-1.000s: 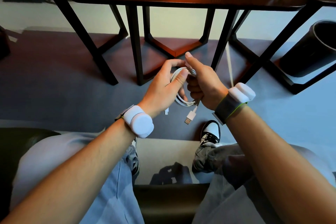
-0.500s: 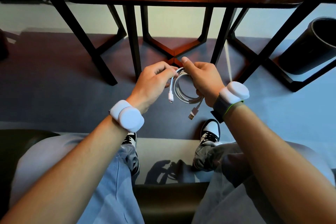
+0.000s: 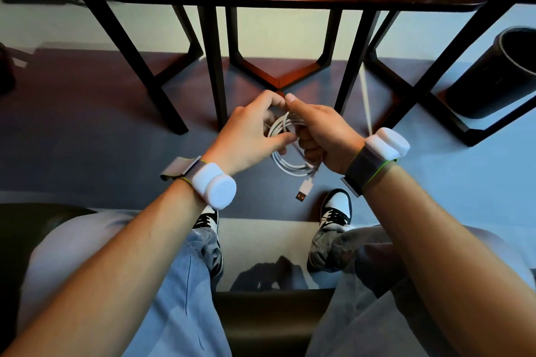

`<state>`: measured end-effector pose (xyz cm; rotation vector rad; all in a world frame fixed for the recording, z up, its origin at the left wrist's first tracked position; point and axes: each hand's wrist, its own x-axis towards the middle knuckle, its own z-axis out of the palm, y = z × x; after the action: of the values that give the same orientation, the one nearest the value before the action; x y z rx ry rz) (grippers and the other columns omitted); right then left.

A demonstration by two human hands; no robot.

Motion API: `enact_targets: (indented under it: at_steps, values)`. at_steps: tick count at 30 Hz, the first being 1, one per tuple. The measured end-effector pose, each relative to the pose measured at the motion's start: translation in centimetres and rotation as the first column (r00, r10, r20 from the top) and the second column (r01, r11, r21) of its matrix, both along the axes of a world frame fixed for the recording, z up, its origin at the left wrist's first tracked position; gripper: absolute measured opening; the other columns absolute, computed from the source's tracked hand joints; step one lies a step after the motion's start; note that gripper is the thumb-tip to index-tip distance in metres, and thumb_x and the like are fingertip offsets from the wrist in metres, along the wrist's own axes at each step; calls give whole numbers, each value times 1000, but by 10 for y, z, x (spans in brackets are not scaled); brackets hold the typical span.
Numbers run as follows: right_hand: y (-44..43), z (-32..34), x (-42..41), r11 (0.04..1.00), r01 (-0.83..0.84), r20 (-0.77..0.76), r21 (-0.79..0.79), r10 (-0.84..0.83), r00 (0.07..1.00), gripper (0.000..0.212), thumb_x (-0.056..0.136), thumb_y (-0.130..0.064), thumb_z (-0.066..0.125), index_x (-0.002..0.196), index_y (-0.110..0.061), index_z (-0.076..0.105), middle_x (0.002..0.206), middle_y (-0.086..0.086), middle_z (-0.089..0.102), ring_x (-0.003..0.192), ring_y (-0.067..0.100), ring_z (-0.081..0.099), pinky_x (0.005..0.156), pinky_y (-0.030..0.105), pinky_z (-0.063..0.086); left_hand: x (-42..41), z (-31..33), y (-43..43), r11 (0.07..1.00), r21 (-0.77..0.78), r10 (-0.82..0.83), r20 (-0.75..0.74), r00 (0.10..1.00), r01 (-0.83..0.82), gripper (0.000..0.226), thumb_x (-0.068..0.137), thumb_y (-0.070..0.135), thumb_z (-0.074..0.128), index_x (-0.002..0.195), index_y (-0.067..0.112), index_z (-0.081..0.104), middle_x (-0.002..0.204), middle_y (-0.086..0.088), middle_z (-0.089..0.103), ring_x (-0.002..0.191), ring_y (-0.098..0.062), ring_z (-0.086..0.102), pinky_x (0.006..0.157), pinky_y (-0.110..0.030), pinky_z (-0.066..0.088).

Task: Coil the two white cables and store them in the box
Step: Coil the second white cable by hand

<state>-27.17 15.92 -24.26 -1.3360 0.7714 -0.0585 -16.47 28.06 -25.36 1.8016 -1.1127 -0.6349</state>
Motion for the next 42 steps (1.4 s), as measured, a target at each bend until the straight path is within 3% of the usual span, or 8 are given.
enact_targets:
  at_steps: [4, 7, 14, 17, 23, 33, 38, 42]
  values:
    - [10, 1, 7, 990, -71, 20, 125, 69, 997, 40, 99, -39, 53, 65, -22, 39, 50, -7, 24, 39, 8, 19, 36, 18, 18, -1, 0, 3, 975, 126, 87, 542, 836, -183, 29, 81, 11, 62, 109, 13, 58, 94, -9, 71, 92, -41, 63, 74, -45, 51]
    - [8, 4, 7, 994, -46, 45, 103, 41, 998, 35, 99, -34, 54, 69, -22, 40, 51, -7, 26, 39, 7, 18, 37, 17, 17, -1, -3, 0, 970, 185, 7, 631, 776, -159, 16, 90, 19, 54, 103, 10, 58, 98, -11, 67, 95, -39, 56, 79, -46, 45]
    - [-11, 5, -6, 993, 91, 66, -76, -86, 994, 24, 98, -28, 57, 82, -13, 49, 54, -4, 30, 38, 7, 24, 37, 18, 21, 13, 3, 3, 957, 243, 37, 447, 894, -160, 34, 96, 54, 50, 86, 27, 70, 76, 8, 67, 94, -14, 54, 85, -32, 38]
    - [-12, 6, -2, 967, 126, 77, -220, -112, 991, 23, 97, -30, 58, 94, -8, 51, 56, -1, 32, 39, 9, 26, 38, 20, 24, 13, 10, 4, 971, 189, 143, 17, 990, -144, 35, 104, 38, 45, 90, 19, 72, 81, 3, 77, 75, -18, 72, 73, -31, 53]
    - [-13, 8, -3, 983, 172, 148, -71, -160, 976, 22, 99, -29, 56, 87, -12, 48, 55, -3, 29, 38, 7, 23, 38, 18, 21, 19, 18, 11, 989, 65, 144, -606, 782, -131, 12, 98, 8, 60, 99, 9, 72, 87, -11, 78, 78, -22, 77, 59, -19, 57]
    - [-26, 13, -5, 974, 105, 243, 203, -154, 958, 25, 98, -32, 56, 80, -18, 47, 50, -10, 25, 42, 8, 16, 39, 18, 17, 16, 11, 9, 986, -124, -38, -812, 583, -110, 21, 68, 24, 82, 88, 20, 77, 88, -2, 76, 79, -12, 73, 63, -22, 57]
    - [-13, 4, -1, 979, 107, 209, 175, -143, 967, 22, 99, -33, 55, 94, -12, 48, 63, 1, 24, 53, 13, 13, 44, 23, 12, -18, -4, -1, 982, -156, -115, -941, 320, -107, 53, 67, 38, 74, 113, 16, 61, 89, 2, 65, 78, -8, 64, 74, -26, 58]
    - [-14, 3, -2, 984, 145, 194, 99, -162, 967, 23, 98, -36, 55, 102, -14, 47, 68, 6, 30, 53, 16, 25, 40, 23, 22, -9, -2, -3, 971, -171, -61, -851, 522, -165, 38, 80, 20, 72, 116, 12, 65, 83, -1, 73, 70, -11, 70, 74, -30, 61]
